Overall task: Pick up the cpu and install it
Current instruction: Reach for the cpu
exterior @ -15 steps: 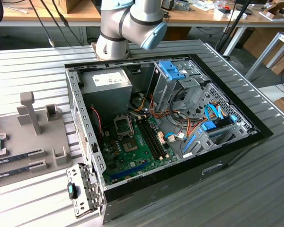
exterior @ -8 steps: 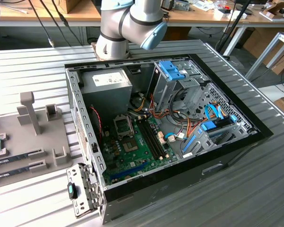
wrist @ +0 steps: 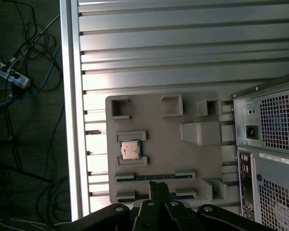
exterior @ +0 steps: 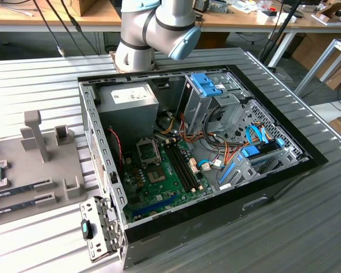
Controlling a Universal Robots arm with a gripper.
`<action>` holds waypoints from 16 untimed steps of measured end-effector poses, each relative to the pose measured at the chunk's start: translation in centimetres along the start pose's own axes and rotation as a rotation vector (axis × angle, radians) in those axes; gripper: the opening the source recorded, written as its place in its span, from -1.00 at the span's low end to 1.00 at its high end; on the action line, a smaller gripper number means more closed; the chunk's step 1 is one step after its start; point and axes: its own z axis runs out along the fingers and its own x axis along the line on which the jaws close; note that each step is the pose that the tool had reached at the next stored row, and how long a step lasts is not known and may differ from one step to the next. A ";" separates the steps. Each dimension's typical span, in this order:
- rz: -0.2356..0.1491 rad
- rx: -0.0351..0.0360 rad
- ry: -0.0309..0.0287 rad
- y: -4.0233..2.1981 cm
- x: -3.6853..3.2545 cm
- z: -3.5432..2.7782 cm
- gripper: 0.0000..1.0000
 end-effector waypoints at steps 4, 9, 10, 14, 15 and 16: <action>0.000 0.0001 0.0001 0.00 0.04 0.01 -0.78; 0.000 -0.0001 -0.0001 0.00 0.04 0.15 -0.78; 0.000 0.0000 -0.0001 -0.01 0.04 0.20 -0.78; 0.000 0.0000 0.0000 -0.02 0.05 0.35 -0.78; 0.000 0.0000 0.0000 -0.02 0.05 0.39 -0.78; 0.000 0.0000 -0.0001 -0.02 0.05 0.43 -0.78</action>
